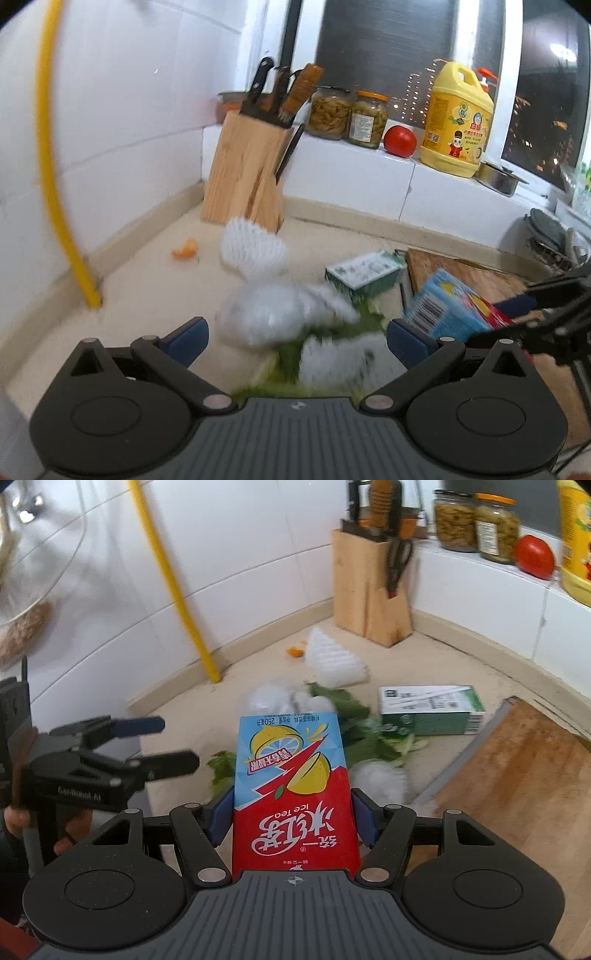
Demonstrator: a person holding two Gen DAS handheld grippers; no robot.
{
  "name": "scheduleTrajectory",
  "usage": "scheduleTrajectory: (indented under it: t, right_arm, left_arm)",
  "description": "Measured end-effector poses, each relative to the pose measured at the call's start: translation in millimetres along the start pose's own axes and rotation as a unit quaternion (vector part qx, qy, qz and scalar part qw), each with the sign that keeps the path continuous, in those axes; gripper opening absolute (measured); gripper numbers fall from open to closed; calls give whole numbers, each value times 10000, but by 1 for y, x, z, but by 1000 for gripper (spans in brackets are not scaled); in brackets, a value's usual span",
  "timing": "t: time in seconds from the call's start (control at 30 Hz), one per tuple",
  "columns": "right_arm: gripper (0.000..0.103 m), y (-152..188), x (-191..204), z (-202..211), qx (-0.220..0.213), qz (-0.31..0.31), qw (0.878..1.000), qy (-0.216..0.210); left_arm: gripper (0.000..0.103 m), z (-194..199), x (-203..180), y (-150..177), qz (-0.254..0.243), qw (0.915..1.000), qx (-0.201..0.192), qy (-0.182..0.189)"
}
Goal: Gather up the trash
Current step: 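Grasp the green-and-white milk carton with the left gripper while the right holds the tea carton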
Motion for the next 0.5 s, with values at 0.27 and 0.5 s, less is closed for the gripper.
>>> scheduleTrajectory:
  t: [0.27,0.5]
  right_arm:
    - [71,-13,-33,-1,-170,-294,9994,62]
    - [71,-17,-66,1,-237,-571,9978,233]
  left_arm:
    - [98,-44,-24,-59,-936,9946,-55,447]
    - [98,-108,-61,-76,-1760,9797,365,886]
Point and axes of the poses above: each gripper's, at about its wrist camera, not at the fingertips, and z roughly against the way its jaws point, x to its left, y to its underside, the point moved 7 cm from there along -z, roughly the way its jaws point, and after that the axes turned 8 degrees about -z, right-handed, at the moved point
